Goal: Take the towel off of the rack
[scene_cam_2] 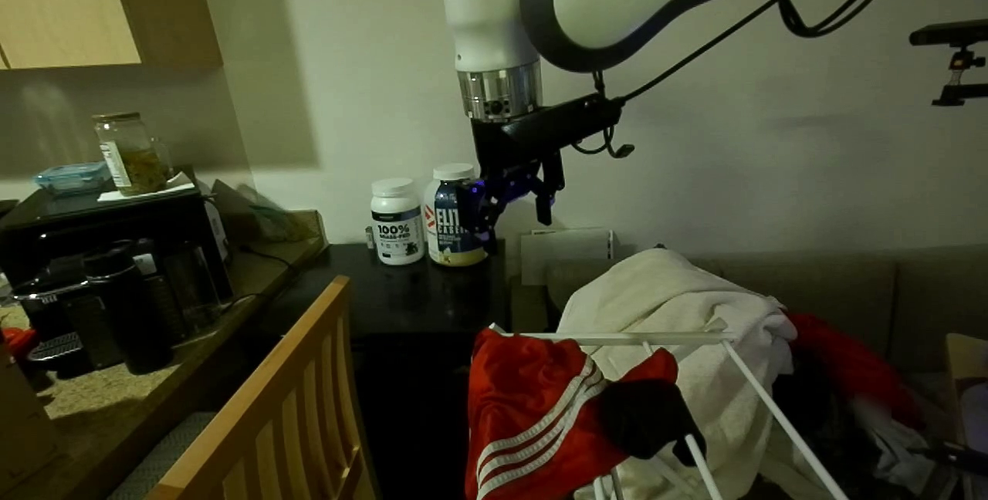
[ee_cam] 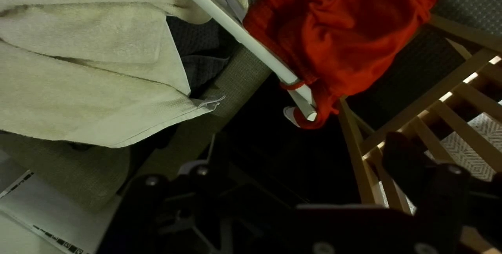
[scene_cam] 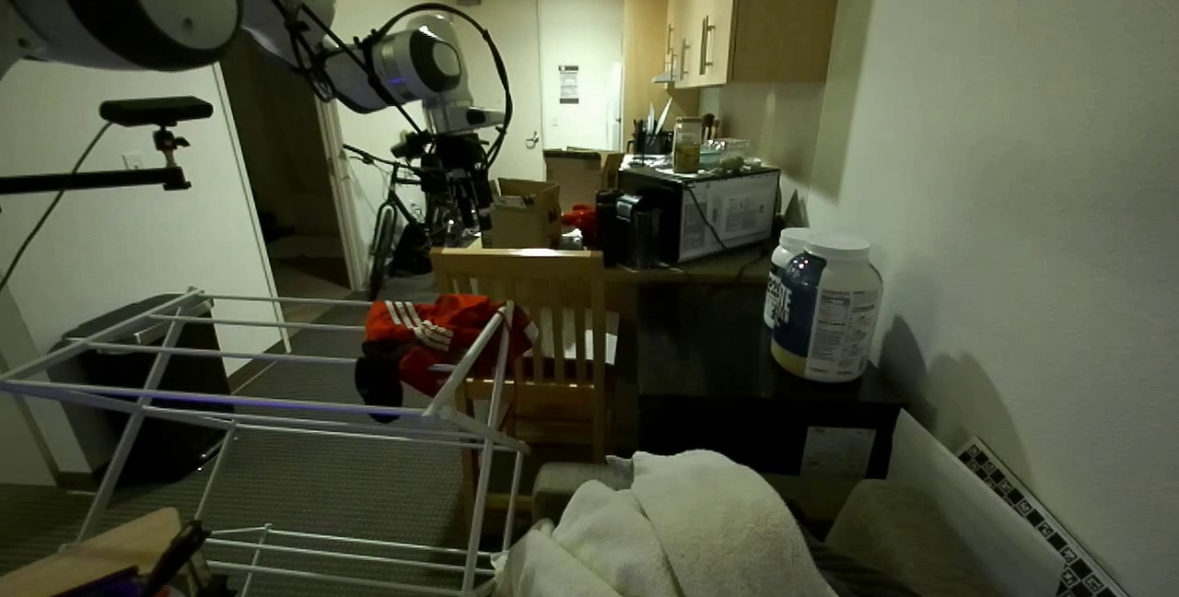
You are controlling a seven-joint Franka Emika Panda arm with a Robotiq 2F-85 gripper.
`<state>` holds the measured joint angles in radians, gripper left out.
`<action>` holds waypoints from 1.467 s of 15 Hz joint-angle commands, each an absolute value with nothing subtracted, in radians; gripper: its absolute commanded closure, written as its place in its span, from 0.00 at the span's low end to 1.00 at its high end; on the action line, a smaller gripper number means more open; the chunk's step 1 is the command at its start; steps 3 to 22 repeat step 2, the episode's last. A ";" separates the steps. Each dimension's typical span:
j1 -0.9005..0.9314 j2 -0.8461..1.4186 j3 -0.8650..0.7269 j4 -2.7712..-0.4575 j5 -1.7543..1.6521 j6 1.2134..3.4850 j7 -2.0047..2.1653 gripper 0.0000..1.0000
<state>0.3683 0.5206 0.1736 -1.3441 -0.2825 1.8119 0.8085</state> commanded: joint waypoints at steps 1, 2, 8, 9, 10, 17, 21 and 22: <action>0.393 0.522 0.142 -1.337 -0.267 1.809 0.800 0.00; 0.393 0.522 0.142 -1.337 -0.267 1.809 0.800 0.00; 0.393 0.522 0.142 -1.337 -0.267 1.809 0.800 0.00; 0.393 0.522 0.142 -1.337 -0.267 1.809 0.800 0.00; 0.393 0.522 0.142 -1.337 -0.267 1.809 0.800 0.00; 0.393 0.522 0.142 -1.337 -0.267 1.809 0.800 0.00; 0.393 0.522 0.142 -1.337 -0.267 1.809 0.800 0.00; 0.393 0.522 0.142 -1.337 -0.267 1.809 0.800 0.00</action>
